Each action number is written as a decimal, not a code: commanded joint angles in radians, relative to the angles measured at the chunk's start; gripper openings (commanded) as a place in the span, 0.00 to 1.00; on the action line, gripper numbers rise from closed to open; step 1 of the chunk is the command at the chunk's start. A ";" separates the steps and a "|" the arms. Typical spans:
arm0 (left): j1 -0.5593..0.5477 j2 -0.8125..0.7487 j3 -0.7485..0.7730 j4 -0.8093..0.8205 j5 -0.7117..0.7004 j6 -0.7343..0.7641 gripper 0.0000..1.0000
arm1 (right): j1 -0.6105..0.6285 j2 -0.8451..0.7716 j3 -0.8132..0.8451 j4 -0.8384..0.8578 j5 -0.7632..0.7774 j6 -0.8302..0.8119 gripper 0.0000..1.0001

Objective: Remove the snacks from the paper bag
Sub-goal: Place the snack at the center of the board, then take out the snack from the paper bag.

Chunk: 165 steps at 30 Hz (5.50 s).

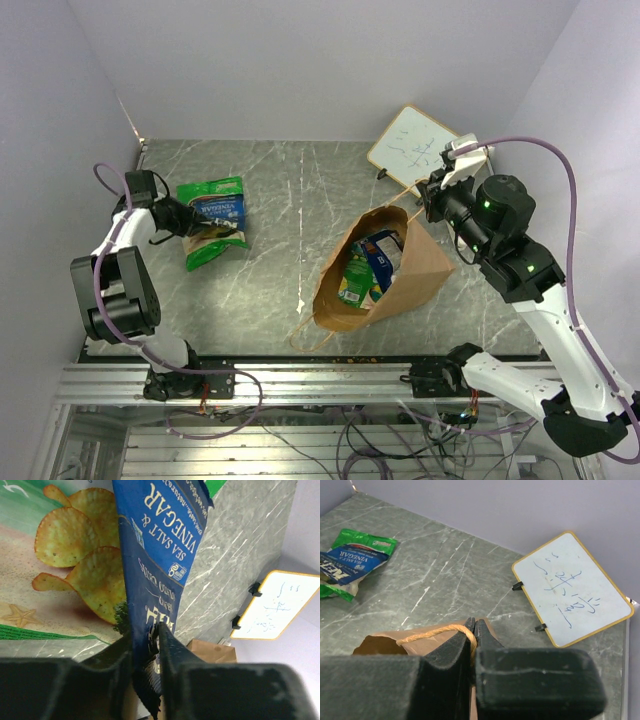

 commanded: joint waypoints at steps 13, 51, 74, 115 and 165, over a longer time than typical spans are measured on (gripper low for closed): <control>-0.082 -0.368 -0.142 -0.078 0.034 -0.001 0.98 | -0.001 -0.037 0.047 -0.133 -0.035 0.102 0.00; -1.502 -0.191 0.071 0.251 -0.838 -0.082 0.36 | -0.002 -0.007 0.108 -0.098 -0.144 0.136 0.00; -1.455 0.186 0.287 0.286 -1.007 0.018 0.60 | -0.001 0.034 0.163 -0.127 -0.162 0.167 0.00; -1.319 0.140 0.271 0.272 -0.904 -0.070 0.07 | -0.001 0.031 0.152 -0.126 -0.210 0.157 0.00; -1.382 -0.495 0.354 0.210 -0.949 0.200 0.07 | -0.001 0.032 0.118 -0.118 -0.137 0.105 0.00</control>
